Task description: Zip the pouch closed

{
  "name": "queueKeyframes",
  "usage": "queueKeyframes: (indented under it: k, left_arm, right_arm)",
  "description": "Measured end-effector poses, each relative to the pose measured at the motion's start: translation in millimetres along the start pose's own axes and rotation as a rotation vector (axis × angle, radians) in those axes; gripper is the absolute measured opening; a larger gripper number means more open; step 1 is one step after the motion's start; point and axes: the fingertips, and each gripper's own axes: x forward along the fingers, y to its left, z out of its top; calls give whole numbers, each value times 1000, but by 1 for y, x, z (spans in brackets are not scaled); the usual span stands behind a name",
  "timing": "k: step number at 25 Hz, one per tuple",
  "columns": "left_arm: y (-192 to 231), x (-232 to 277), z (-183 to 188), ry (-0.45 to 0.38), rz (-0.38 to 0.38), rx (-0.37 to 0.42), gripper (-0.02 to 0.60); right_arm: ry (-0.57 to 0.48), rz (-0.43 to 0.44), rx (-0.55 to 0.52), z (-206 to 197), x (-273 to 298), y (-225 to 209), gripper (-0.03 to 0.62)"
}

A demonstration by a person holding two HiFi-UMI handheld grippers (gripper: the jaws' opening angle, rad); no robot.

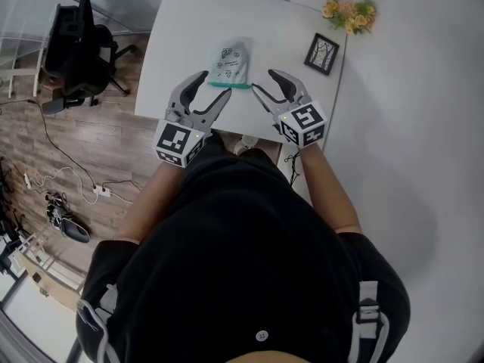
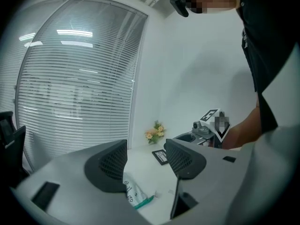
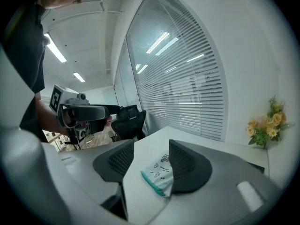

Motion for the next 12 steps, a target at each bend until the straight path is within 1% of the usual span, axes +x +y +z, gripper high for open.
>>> queueKeyframes:
  k: [4, 7, 10, 12]
  left_arm:
    - [20, 11, -6, 14, -18, -1, 258]
    - [35, 24, -15, 37, -56, 2, 258]
    - [43, 36, -24, 61, -109, 12, 256]
    - [45, 43, -30, 76, -136, 13, 256]
  right_arm:
    - [25, -19, 34, -5, 16, -9, 229]
    - [55, -40, 56, -14, 31, -19, 227]
    - [118, -66, 46, -30, 43, -28, 224]
    - [171, -67, 21, -42, 50, -32, 224]
